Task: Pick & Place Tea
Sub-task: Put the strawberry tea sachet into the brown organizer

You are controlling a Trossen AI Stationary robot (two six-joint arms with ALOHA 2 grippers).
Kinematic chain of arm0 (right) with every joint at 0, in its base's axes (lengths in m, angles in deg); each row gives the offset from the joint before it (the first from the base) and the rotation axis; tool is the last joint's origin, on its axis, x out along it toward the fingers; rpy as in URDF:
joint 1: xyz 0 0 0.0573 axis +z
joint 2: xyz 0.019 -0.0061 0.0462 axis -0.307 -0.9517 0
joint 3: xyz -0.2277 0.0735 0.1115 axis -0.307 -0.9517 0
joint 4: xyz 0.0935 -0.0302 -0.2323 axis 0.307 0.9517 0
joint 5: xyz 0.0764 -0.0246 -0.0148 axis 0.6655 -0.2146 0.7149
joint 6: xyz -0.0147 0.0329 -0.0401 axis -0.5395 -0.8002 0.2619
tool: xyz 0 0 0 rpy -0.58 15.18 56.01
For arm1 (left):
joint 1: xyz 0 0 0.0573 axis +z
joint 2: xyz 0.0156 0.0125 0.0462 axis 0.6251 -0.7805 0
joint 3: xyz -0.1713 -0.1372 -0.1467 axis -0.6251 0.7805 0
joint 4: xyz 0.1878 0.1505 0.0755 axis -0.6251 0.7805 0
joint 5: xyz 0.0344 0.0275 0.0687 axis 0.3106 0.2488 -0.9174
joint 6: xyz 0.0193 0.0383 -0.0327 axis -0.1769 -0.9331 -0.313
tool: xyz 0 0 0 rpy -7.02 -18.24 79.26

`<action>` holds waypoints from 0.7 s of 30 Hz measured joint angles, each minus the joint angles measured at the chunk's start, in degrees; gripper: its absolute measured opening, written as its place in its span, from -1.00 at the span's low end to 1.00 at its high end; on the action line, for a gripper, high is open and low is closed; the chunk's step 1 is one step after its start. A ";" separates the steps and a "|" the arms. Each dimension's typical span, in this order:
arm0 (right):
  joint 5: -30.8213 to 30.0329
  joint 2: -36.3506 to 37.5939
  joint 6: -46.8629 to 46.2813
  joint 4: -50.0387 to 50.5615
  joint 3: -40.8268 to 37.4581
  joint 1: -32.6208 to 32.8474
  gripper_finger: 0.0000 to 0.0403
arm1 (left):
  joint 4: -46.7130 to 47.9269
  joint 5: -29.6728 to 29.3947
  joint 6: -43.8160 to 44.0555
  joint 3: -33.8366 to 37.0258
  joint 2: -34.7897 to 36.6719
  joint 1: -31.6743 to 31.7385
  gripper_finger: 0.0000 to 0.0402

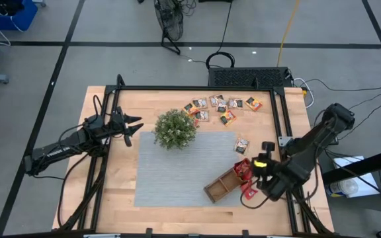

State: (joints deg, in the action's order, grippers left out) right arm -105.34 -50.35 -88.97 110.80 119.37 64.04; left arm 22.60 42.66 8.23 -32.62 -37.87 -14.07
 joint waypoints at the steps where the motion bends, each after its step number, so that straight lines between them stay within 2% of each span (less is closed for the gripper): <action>1: 0.07 1.09 -3.50 -0.46 -0.14 0.24 -0.63 | 0.00 0.00 0.00 0.01 0.00 0.00 -0.27; 5: 1.36 5.50 -13.90 -8.61 -1.91 3.60 -0.63 | 0.00 0.00 0.00 0.00 -0.01 0.00 -0.27; 8: 2.20 8.03 -14.81 -21.46 -7.18 7.73 -0.63 | 0.00 0.00 0.00 0.01 0.01 0.00 -0.27; 13: 11.13 9.84 -14.73 -44.54 -19.18 10.54 -0.63 | 0.00 0.00 0.00 -0.01 -0.01 0.00 -0.27; 15: 12.10 9.84 -14.57 -51.13 -24.20 10.56 -0.63 | 0.00 0.00 0.00 0.00 0.01 0.00 -0.27; 17: 11.95 9.87 -14.75 -54.42 -28.24 9.87 -0.65 | 0.00 0.00 0.00 -0.01 0.00 0.00 -0.27; 21: 11.24 9.87 -17.71 -54.69 -33.39 8.19 -0.72 | 0.00 0.00 0.00 0.00 -0.01 0.00 -0.27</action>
State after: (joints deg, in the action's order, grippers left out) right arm -94.10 -40.49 -106.68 56.11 85.97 72.23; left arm 22.60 42.66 8.23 -32.62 -37.88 -14.07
